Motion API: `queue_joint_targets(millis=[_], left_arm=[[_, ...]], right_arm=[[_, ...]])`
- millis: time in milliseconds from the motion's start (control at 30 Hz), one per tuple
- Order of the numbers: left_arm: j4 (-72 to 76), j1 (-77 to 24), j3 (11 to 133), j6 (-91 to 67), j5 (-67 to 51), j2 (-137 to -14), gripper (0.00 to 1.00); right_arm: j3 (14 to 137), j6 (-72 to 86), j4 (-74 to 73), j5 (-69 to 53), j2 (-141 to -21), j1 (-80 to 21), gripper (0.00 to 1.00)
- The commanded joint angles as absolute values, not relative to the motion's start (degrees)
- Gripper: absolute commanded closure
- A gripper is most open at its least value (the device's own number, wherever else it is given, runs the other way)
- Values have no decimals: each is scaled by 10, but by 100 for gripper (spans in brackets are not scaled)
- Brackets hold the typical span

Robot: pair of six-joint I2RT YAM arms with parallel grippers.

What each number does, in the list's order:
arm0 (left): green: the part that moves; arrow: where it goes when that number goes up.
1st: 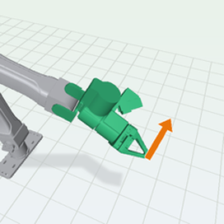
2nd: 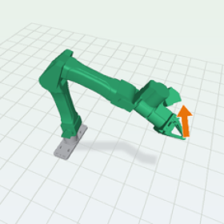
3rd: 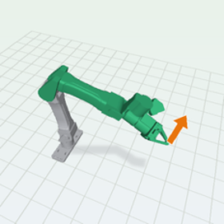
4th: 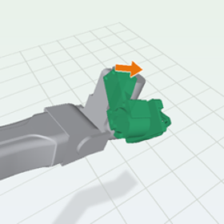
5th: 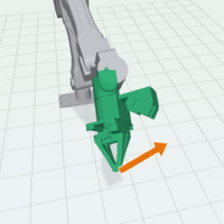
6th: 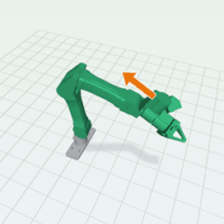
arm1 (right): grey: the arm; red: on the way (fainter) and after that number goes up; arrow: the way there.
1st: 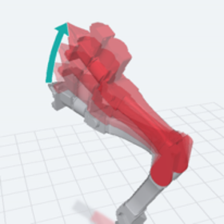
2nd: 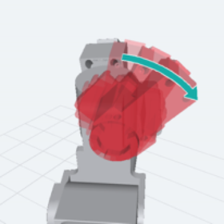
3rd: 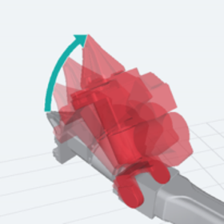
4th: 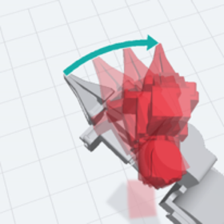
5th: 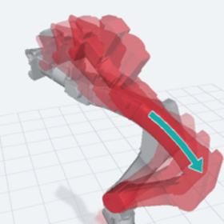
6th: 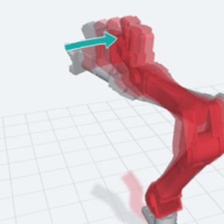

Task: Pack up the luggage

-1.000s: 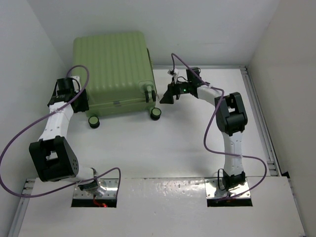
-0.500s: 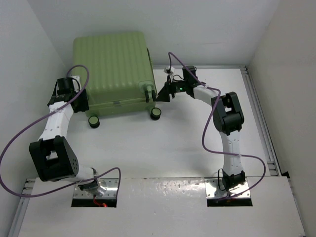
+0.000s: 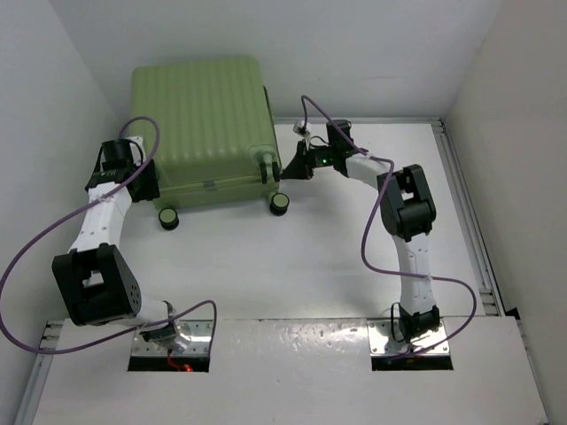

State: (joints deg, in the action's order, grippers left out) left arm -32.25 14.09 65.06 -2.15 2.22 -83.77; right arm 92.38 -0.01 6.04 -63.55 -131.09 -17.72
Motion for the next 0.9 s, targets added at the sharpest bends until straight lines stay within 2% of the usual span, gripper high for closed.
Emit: queue_joint_targets(millis=[0,400,867], left_arm=[[-381,141,595,-50,28,-911,100],[-386,160,584,-45,81,-904,100],[-386,165,584,-45,86,-916,100]], right_arm=[[935,-44,87,-605,-1286,-175,100],[958,-76,155,-403,-1292,-175,100],[925,-101,125,-397,-1246,-149,100]])
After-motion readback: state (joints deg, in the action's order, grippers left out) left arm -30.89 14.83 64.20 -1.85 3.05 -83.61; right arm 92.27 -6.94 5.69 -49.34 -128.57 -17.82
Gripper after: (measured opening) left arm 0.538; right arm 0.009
